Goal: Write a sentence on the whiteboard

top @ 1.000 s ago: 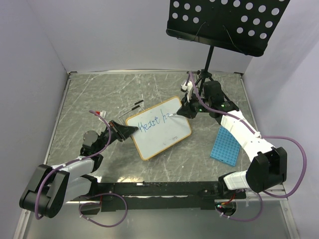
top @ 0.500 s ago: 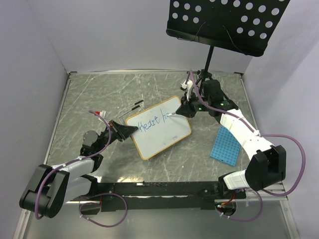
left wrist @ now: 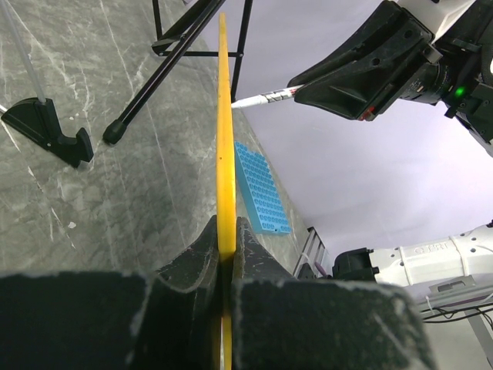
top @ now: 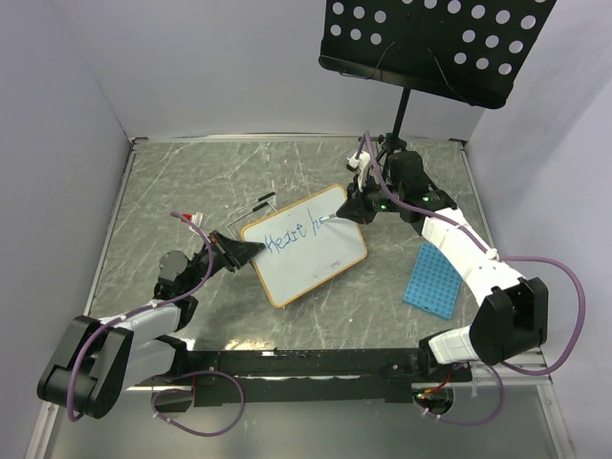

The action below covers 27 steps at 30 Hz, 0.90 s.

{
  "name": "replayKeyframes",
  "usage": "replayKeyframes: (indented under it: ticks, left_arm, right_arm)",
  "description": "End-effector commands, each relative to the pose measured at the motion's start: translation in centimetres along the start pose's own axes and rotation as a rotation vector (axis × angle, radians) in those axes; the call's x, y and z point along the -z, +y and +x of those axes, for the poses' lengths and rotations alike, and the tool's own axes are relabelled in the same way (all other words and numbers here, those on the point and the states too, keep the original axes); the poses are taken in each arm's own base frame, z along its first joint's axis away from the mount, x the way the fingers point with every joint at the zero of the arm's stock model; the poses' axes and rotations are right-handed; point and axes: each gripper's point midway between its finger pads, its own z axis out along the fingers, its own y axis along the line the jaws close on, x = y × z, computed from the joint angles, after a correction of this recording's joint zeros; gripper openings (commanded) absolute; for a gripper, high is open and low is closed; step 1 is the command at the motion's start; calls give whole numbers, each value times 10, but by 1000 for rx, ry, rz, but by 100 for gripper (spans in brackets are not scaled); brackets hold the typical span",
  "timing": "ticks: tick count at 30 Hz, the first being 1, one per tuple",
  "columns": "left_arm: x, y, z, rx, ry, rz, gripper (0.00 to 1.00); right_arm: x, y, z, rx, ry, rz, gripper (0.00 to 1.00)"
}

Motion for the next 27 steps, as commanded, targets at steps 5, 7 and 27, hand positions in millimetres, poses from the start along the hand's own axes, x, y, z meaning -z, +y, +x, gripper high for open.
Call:
replayKeyframes:
  ticks: [5,7,27]
  left_arm:
    - [-4,-44,-28,-77,-86,159,1]
    - [-4,-43,-28,-75,-84,156,1]
    - [-4,-39,-27,-79,-84,143,1]
  right_arm:
    - [3,-3,-31,44,-74,10,0]
    - [3,-3,-31,43,-72,9,0]
    - [22,3,-48,57,-138,1,0]
